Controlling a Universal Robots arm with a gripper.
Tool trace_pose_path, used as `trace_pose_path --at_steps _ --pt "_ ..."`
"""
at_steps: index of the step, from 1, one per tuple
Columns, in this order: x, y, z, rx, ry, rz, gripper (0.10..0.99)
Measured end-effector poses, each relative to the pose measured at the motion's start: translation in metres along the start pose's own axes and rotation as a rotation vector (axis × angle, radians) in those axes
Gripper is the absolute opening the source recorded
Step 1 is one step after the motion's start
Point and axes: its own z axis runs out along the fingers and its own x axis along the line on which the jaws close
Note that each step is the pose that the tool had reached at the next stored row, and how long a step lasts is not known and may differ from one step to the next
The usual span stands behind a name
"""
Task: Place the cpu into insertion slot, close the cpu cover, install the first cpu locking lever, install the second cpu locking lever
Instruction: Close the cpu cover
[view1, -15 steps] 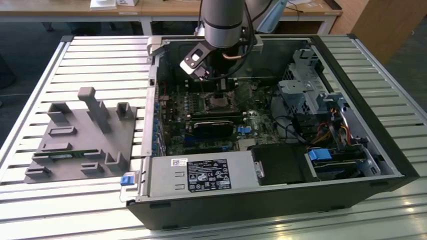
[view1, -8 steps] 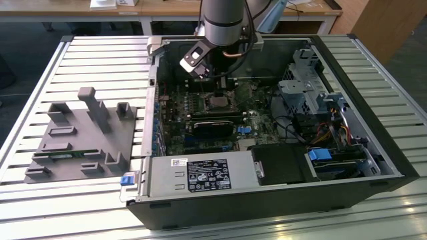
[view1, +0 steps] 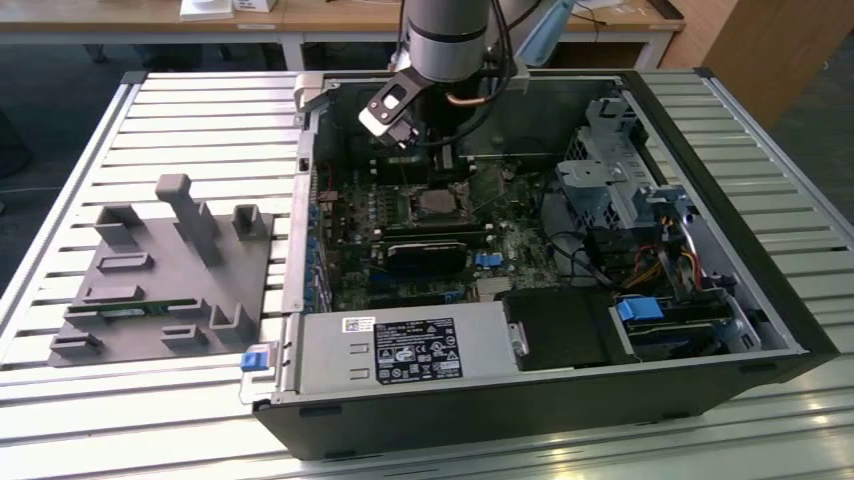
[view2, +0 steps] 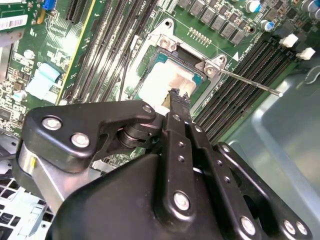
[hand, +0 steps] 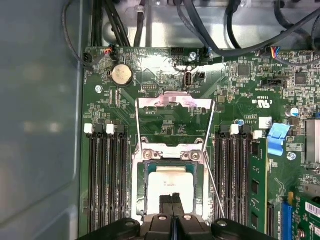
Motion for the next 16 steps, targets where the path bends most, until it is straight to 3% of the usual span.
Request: trace_pose_path --at_steps 12,16 --pt "-0.0070 -0.0017 0.0000 0.000 -0.0001 0.001 0.106" --pt "-0.0070 0.0040 0.0001 0.000 -0.0003 0.001 0.106"
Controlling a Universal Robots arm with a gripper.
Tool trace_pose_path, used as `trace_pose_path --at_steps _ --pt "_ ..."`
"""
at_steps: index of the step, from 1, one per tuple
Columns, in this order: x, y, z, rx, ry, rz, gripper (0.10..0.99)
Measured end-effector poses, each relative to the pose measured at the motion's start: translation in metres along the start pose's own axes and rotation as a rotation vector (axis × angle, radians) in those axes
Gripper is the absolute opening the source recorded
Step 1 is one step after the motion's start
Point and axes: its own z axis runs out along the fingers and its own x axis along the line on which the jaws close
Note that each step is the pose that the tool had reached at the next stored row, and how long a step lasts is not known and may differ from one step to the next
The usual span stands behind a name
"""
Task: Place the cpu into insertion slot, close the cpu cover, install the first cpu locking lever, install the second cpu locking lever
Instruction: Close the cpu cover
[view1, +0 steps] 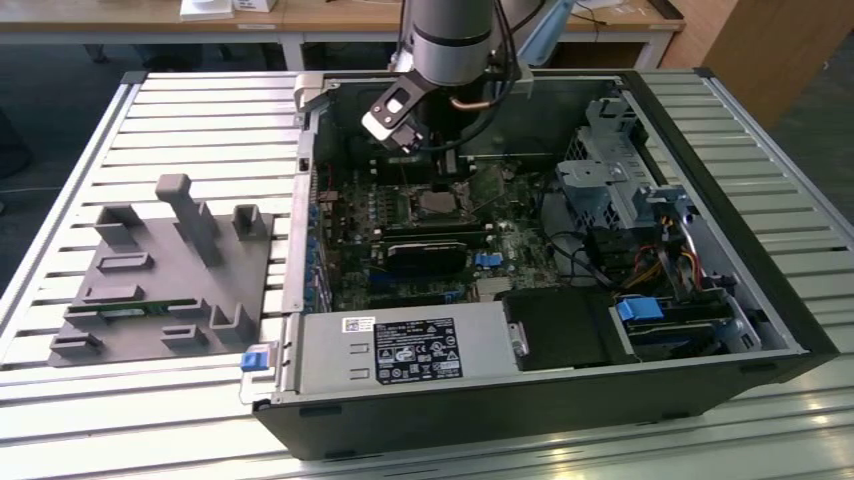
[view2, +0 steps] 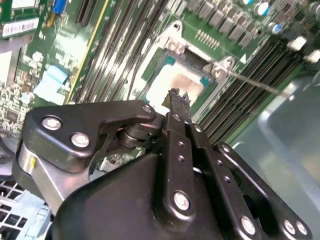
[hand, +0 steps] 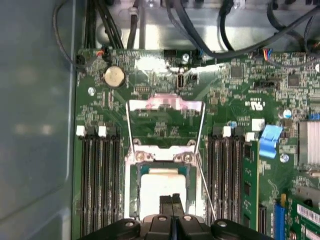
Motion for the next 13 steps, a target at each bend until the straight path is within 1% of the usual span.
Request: trace_pose_path --at_steps 2,4,9,10,13 --pt "0.0000 0.0067 0.0002 0.000 0.0000 0.000 0.106" --pt "-0.0001 0.0100 0.0003 0.000 0.0000 0.000 0.106" --pt "0.0000 0.0111 -0.0007 0.001 -0.0002 0.000 0.106" --pt "0.0000 0.0111 -0.0023 0.000 0.0000 0.000 0.106" --pt "0.0002 0.0114 -0.0110 0.000 0.0002 0.000 0.106"
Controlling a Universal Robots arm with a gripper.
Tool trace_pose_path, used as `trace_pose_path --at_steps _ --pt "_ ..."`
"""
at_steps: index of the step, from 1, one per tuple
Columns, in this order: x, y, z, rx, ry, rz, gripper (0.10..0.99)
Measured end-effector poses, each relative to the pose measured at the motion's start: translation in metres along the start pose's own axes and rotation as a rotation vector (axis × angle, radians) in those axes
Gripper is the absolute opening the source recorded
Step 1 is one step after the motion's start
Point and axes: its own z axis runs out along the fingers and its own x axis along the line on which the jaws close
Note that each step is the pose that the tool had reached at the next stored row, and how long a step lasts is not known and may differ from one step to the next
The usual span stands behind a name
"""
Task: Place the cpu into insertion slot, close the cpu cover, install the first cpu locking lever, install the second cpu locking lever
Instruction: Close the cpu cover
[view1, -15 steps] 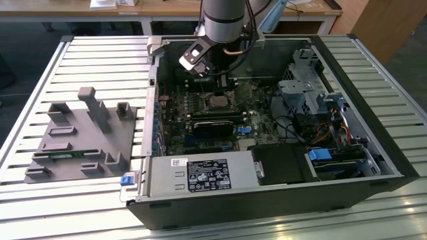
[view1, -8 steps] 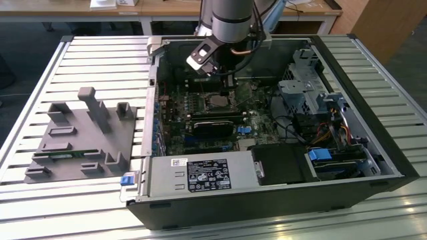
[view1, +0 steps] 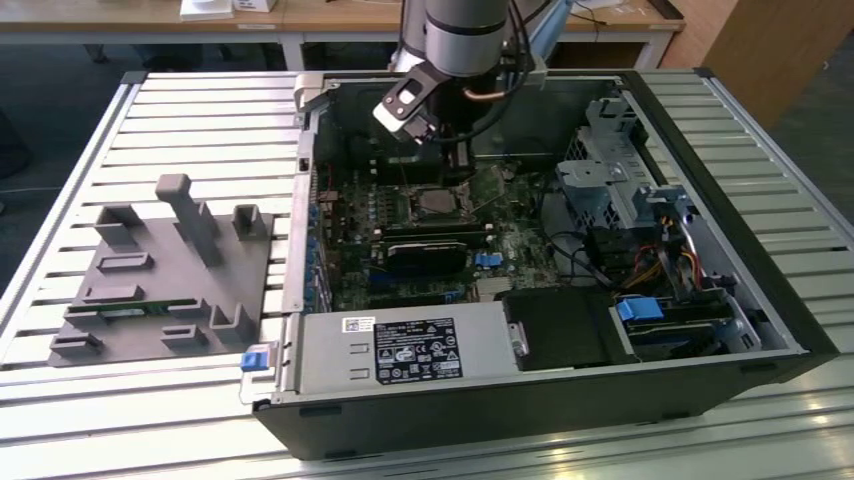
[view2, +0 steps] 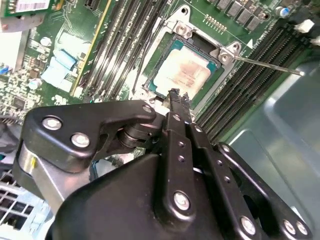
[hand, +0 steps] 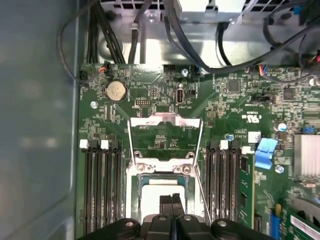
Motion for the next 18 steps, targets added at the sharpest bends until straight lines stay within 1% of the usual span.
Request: trace_pose_path --at_steps 7,9,11,14,16,18 --pt "0.0003 0.0007 -0.0205 0.000 -0.0001 0.000 0.106" --pt "0.0002 0.0022 -0.0217 0.000 0.0000 0.000 0.106" --pt "0.0002 0.0080 -0.0215 0.002 0.0003 0.000 0.106" --pt "0.0002 0.0192 -0.0213 0.004 0.0006 0.000 0.106" --pt "0.0002 0.0244 -0.0210 0.004 0.0006 0.000 0.106" --pt "0.0003 0.0279 -0.0208 0.004 0.0004 0.000 0.106"
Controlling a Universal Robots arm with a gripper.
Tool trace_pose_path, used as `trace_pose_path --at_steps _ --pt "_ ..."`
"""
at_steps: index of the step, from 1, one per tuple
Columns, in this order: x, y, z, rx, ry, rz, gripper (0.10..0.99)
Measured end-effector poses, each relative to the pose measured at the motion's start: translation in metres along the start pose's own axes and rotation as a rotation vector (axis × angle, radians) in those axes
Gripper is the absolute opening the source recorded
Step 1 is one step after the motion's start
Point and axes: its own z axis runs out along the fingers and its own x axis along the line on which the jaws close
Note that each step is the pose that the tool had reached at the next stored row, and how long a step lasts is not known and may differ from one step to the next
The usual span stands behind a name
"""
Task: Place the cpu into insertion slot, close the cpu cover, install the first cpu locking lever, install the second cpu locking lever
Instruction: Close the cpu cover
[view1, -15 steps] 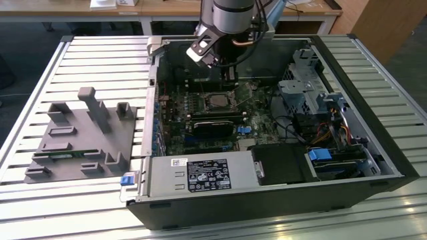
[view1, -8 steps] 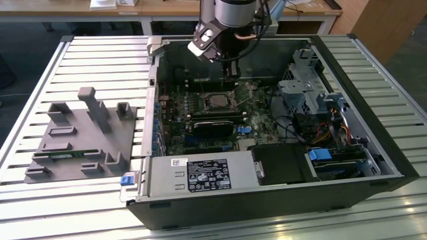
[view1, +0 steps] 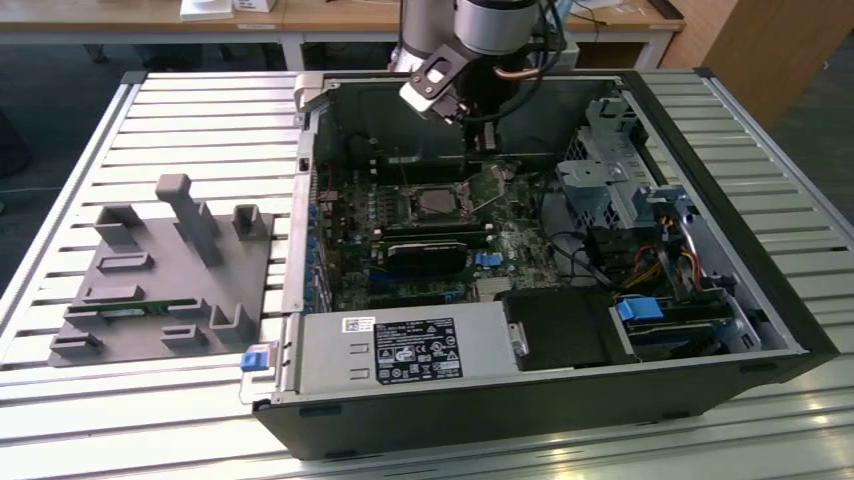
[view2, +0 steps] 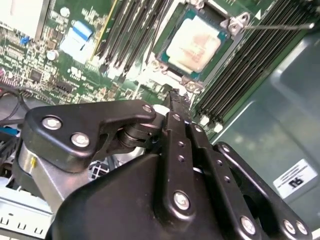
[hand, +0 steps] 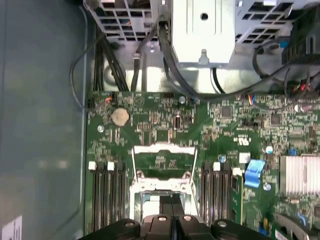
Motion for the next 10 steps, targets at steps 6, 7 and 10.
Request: trace_pose_path --at_steps 6,7,10 --pt "0.0000 0.0059 0.0012 0.000 0.0004 -0.002 0.106" --pt "0.0000 0.0060 0.0016 0.000 0.0004 -0.003 0.106" --pt "0.0000 0.0067 0.0030 0.000 0.0008 -0.010 0.106"
